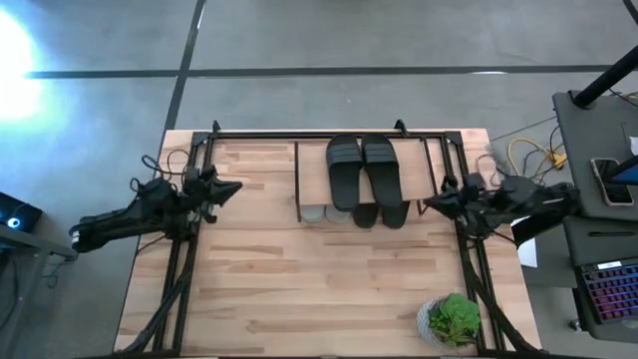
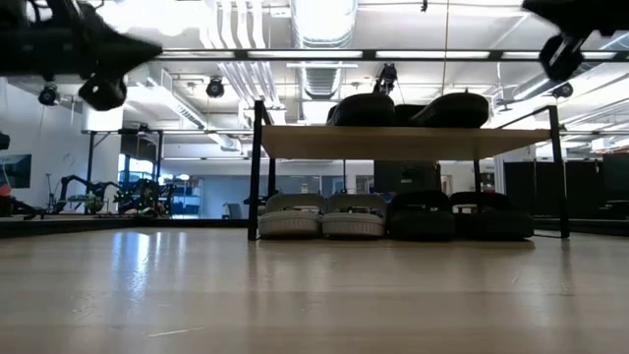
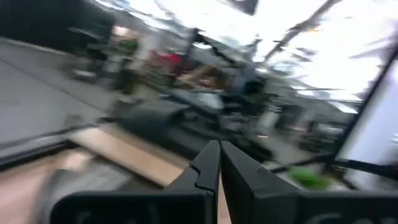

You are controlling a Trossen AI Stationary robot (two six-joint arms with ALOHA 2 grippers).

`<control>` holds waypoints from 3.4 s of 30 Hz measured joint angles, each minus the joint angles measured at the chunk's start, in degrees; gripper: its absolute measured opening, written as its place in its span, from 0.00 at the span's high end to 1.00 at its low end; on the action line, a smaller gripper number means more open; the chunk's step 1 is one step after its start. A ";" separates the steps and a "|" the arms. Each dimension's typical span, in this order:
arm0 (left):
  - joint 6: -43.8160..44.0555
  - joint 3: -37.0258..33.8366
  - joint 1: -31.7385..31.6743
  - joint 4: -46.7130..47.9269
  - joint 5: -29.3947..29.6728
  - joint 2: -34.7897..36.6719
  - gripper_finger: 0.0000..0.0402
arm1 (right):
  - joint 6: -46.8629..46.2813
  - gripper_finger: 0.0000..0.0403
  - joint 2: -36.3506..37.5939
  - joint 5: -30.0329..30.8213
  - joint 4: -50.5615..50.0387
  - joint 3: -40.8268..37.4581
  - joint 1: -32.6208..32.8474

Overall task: Pick and place slides into the shelf
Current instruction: Return to Home Position

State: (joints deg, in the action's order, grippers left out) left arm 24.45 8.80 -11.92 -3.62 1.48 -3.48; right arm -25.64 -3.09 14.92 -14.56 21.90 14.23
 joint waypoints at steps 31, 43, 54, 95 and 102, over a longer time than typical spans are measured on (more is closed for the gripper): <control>4.00 -2.84 -0.07 4.93 -2.72 1.90 1.00 | 3.62 0.98 3.12 -9.87 28.01 -19.86 -1.52; 3.34 -2.89 -0.09 -1.81 10.02 1.08 1.00 | 13.74 0.98 3.13 -21.07 -2.51 4.40 -1.39; -2.85 -2.95 -0.05 -1.92 8.02 0.56 1.00 | 6.56 0.98 3.03 -25.10 11.61 -11.69 -1.36; -3.89 -7.19 -0.06 -1.90 8.00 -0.12 1.00 | 6.11 0.98 1.05 -14.84 15.07 -21.37 -1.49; -3.89 -7.19 -0.07 -1.90 8.00 -0.14 1.00 | 6.11 0.98 1.07 -14.84 15.05 -21.37 -1.49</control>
State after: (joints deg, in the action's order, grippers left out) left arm 20.56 1.61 -11.99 -5.52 9.47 -3.62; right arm -19.53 -2.02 0.08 0.49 0.54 12.73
